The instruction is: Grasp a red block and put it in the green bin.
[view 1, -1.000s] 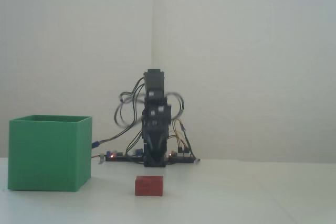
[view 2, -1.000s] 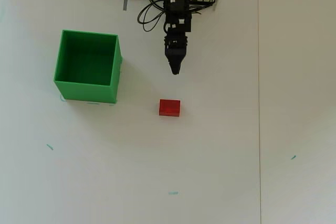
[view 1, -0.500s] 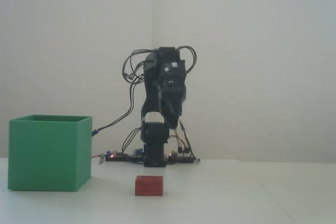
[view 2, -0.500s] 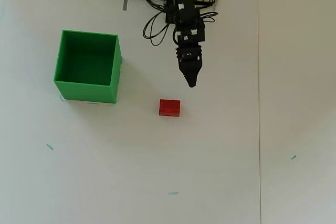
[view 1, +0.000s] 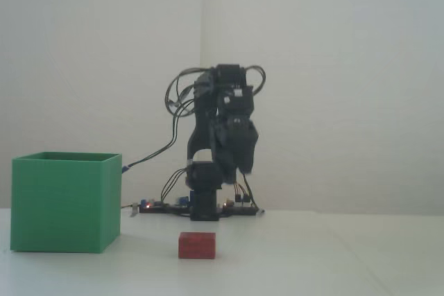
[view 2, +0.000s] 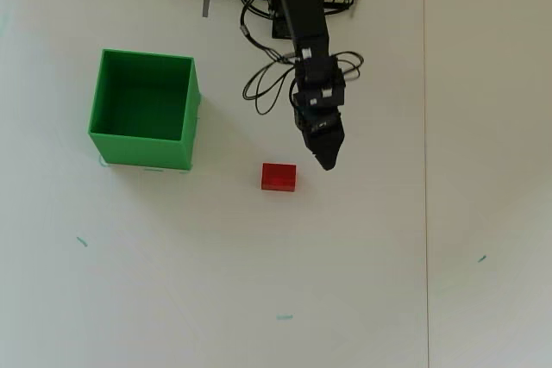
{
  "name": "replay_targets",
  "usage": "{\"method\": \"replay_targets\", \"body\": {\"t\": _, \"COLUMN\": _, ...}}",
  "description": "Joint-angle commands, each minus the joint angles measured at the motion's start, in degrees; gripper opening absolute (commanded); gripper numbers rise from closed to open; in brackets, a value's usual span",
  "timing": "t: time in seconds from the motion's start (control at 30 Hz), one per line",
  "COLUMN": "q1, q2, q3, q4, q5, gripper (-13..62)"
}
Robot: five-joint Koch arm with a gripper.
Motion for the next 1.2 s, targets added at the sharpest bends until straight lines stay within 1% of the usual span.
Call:
{"method": "replay_targets", "body": {"t": 0.0, "q1": 0.62, "q2": -1.49, "q3": -4.04, "q4": 5.19, "q5": 5.36, "gripper": 35.2}}
{"method": "replay_targets", "body": {"t": 0.1, "q1": 0.79, "q2": -3.43, "q3": -4.48, "q4": 9.23, "q5": 10.11, "gripper": 35.2}}
{"method": "replay_targets", "body": {"t": 0.23, "q1": 2.81, "q2": -4.22, "q3": -5.89, "q4": 9.4, "q5": 15.82, "gripper": 34.5}}
{"method": "replay_targets", "body": {"t": 0.3, "q1": 4.92, "q2": -4.22, "q3": -5.98, "q4": 9.23, "q5": 16.0, "gripper": 33.0}}
{"method": "replay_targets", "body": {"t": 0.47, "q1": 6.77, "q2": -3.96, "q3": -6.06, "q4": 9.05, "q5": 17.14, "gripper": 33.0}}
{"method": "replay_targets", "body": {"t": 0.8, "q1": 7.21, "q2": -4.22, "q3": -6.15, "q4": 8.96, "q5": 17.84, "gripper": 35.6}}
{"method": "replay_targets", "body": {"t": 0.97, "q1": 9.4, "q2": -8.96, "q3": -9.76, "q4": 8.17, "q5": 17.75, "gripper": 35.3}}
{"method": "replay_targets", "body": {"t": 1.17, "q1": 8.88, "q2": -13.36, "q3": -12.3, "q4": 8.17, "q5": 17.75, "gripper": 35.0}}
